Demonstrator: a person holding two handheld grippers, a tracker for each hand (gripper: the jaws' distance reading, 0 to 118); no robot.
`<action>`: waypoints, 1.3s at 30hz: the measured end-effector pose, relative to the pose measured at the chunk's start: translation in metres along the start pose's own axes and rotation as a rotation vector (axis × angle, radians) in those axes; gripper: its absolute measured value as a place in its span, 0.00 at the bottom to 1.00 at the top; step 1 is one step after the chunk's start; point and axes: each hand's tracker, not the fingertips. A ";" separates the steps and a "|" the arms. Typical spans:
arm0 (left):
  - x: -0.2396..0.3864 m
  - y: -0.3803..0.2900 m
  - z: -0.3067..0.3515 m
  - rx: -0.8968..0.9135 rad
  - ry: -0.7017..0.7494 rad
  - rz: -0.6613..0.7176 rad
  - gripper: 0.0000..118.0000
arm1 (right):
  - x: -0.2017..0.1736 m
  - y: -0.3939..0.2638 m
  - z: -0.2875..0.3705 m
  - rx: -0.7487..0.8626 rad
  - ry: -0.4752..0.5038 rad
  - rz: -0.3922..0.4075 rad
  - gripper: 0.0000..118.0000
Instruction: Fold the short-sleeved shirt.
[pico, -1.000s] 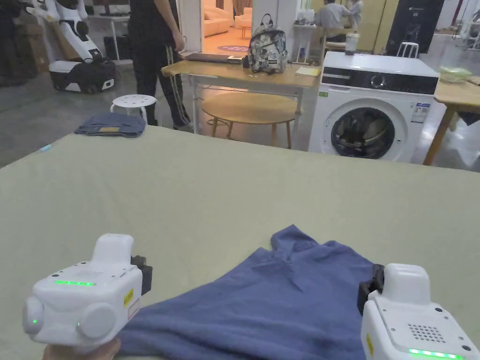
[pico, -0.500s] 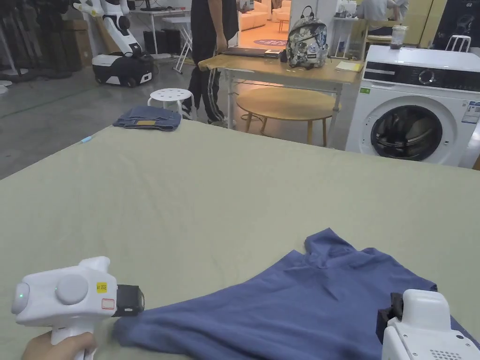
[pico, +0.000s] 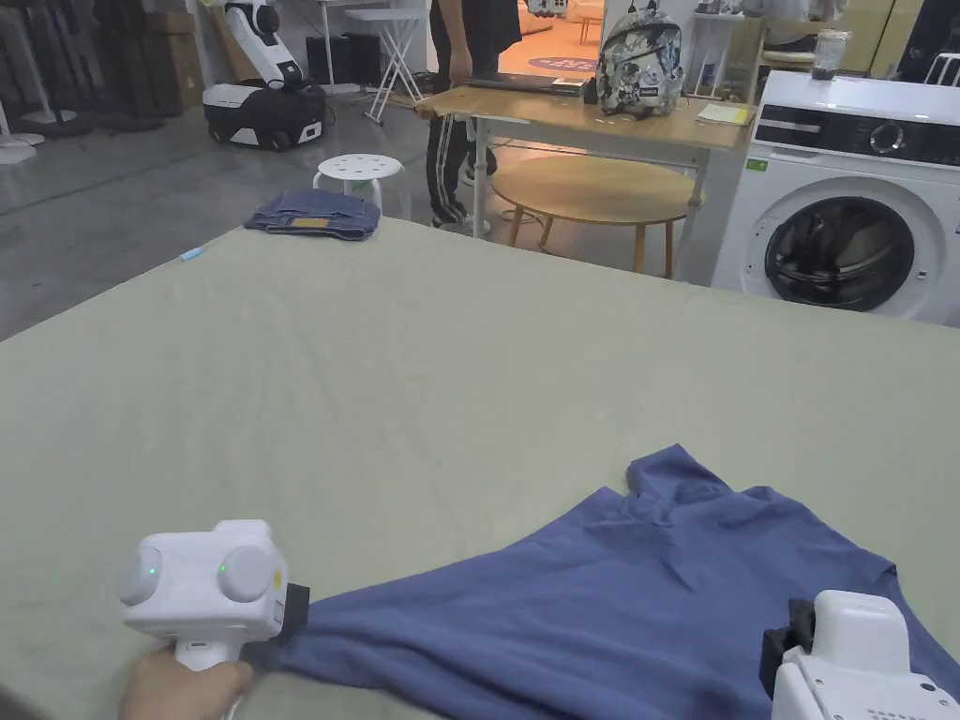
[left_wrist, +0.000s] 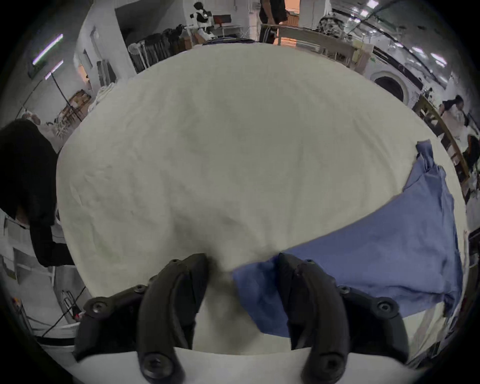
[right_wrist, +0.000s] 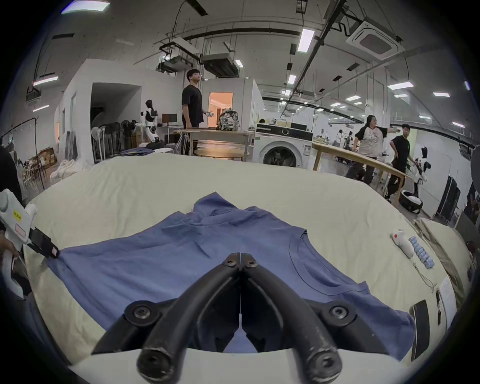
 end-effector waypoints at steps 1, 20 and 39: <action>0.001 0.000 0.000 0.003 -0.003 -0.008 0.35 | 0.000 -0.003 -0.004 -0.004 0.000 -0.002 0.00; 0.004 -0.004 0.027 0.080 -0.147 -0.014 0.00 | 0.078 0.103 -0.177 -0.345 0.126 0.082 0.53; 0.013 0.004 0.021 0.080 -0.107 -0.028 0.00 | 0.092 0.097 -0.301 -0.537 0.255 0.170 0.04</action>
